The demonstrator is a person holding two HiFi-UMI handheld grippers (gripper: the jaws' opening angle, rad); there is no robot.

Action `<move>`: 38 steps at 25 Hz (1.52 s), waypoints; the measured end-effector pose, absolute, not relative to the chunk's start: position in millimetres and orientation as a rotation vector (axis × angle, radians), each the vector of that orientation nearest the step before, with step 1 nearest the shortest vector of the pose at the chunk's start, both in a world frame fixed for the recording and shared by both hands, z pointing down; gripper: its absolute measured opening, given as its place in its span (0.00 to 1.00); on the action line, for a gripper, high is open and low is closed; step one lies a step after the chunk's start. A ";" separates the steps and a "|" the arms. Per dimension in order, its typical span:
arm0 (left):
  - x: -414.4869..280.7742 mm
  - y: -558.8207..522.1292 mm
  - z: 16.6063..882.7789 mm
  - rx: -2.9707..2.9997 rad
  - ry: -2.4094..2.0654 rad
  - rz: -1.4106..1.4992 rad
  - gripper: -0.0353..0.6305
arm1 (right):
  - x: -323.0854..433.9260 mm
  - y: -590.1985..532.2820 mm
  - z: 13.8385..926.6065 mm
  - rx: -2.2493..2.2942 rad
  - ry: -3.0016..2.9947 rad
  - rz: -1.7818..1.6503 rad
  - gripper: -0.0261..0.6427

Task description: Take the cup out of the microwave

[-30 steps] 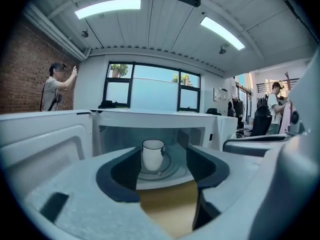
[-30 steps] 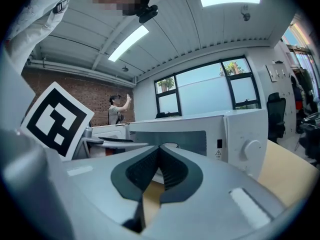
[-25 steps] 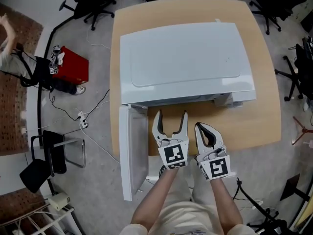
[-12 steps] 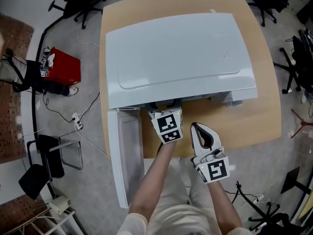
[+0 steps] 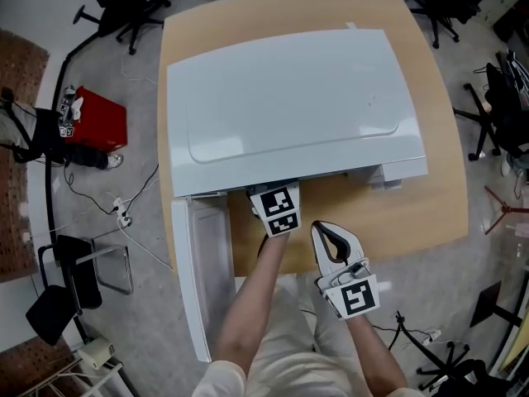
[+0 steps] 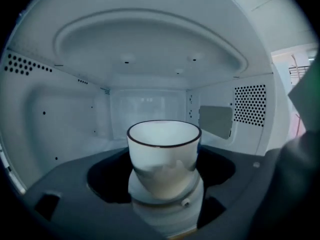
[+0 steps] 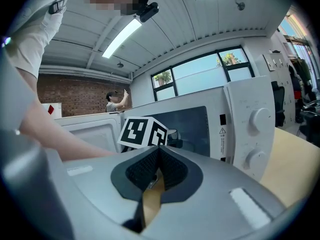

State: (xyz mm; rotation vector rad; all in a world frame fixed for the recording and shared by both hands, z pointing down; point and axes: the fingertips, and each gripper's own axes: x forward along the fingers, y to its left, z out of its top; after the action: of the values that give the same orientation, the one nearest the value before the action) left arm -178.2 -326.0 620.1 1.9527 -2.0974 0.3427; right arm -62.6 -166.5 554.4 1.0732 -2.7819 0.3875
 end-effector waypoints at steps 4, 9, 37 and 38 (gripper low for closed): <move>-177.9 -322.0 621.4 1.948 -2.086 0.358 0.63 | -53.0 -168.3 558.3 1.101 -2.759 0.395 0.05; -175.6 -309.2 614.6 1.959 -2.093 0.359 0.63 | -46.1 -171.1 554.8 1.111 -2.751 0.376 0.05; -71.6 -112.1 512.5 2.030 -1.972 0.431 0.63 | -2.2 -172.5 485.7 1.131 -2.723 0.241 0.05; -68.5 -108.2 508.6 2.037 -1.967 0.427 0.63 | 0.4 -169.2 484.5 1.129 -2.723 0.243 0.05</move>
State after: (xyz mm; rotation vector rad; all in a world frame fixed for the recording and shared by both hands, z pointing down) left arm -68.5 -108.2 508.6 2.0374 -1.9670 0.4275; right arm 0.4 -169.2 484.5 1.1292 -2.7230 0.2425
